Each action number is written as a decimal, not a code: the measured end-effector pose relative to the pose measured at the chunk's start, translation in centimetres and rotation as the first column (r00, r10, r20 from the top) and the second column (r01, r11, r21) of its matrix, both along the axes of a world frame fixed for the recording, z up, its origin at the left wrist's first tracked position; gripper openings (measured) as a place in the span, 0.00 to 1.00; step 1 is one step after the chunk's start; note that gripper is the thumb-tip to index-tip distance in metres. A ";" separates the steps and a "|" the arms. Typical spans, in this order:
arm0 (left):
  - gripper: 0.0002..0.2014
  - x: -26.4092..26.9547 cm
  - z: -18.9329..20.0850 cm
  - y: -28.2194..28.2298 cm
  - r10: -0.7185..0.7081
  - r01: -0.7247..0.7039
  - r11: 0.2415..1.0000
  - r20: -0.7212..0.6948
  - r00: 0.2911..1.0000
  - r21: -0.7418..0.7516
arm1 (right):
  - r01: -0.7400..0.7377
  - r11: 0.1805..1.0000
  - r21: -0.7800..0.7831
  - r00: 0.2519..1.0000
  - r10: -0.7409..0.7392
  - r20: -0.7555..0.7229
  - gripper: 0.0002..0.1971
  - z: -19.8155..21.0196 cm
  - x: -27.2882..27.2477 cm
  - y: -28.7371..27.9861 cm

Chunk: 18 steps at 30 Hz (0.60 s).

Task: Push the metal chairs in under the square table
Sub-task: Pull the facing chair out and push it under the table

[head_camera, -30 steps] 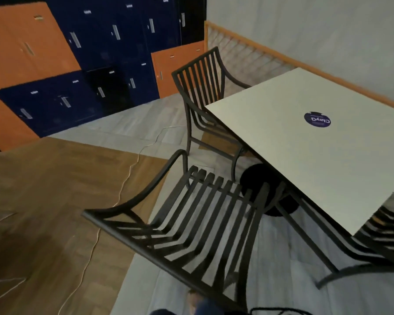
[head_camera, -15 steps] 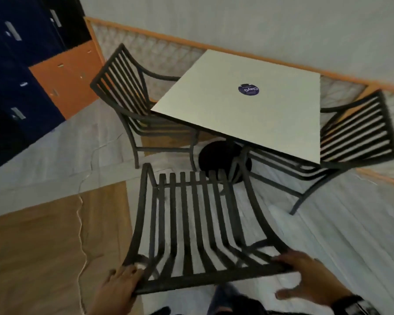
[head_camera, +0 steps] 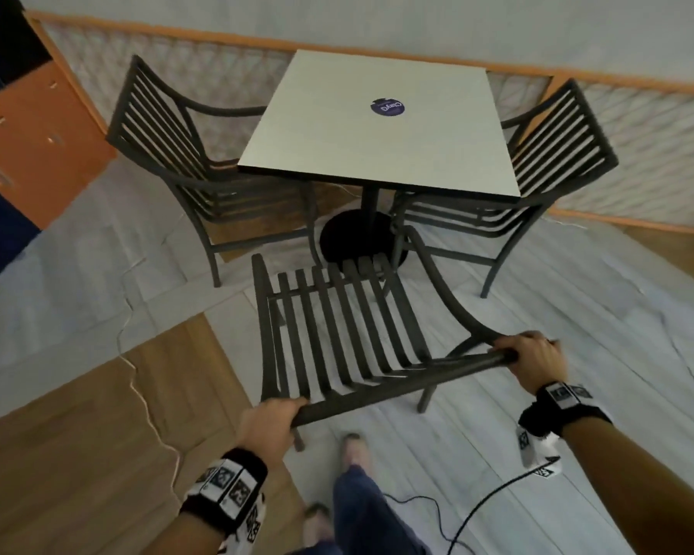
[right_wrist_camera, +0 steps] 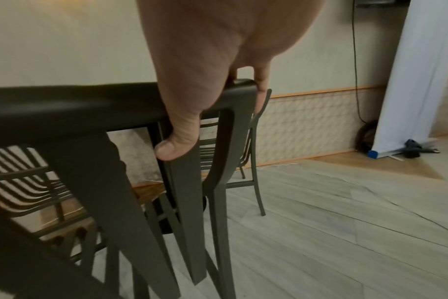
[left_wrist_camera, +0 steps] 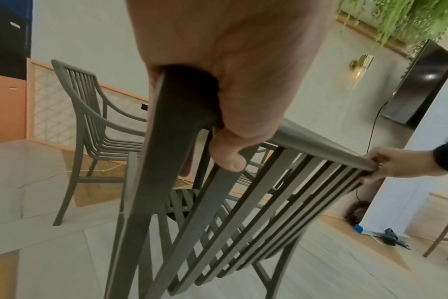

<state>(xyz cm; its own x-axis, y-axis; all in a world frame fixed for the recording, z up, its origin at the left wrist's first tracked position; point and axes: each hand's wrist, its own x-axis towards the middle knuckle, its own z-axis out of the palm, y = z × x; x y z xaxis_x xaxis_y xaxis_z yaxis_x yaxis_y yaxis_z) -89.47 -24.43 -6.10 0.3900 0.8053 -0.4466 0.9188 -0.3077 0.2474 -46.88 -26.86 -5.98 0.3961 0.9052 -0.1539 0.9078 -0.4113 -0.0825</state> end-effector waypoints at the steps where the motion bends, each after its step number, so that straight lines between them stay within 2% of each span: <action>1: 0.23 -1.0 -0.2 0.1 0.006 -0.006 1.000 0.002 1.000 0.023 | 0.003 1.000 0.001 1.000 -0.003 0.003 0.11 0.1 -1.1 -1.1; 5: 0.22 -4.4 0.2 0.3 0.030 -0.028 0.997 -0.035 0.999 0.077 | 0.008 1.000 0.020 0.999 -0.007 -0.053 0.10 0.1 -5.2 -5.3; 9: 0.22 -7.1 0.6 0.6 0.047 -0.038 0.992 -0.071 0.996 0.117 | 0.058 0.993 0.102 0.987 -0.042 -0.153 0.15 0.2 -9.2 -8.6; 15: 0.25 -8.4 0.7 2.9 0.029 -0.008 0.989 -0.142 0.989 0.144 | 0.098 0.986 0.134 0.981 -0.073 -0.181 0.16 0.1 -11.3 -8.2; 18: 0.23 -8.3 0.5 5.0 0.046 -0.023 0.986 -0.135 0.990 0.163 | 0.085 0.986 0.146 0.983 -0.058 -0.177 0.15 0.1 -11.3 -6.7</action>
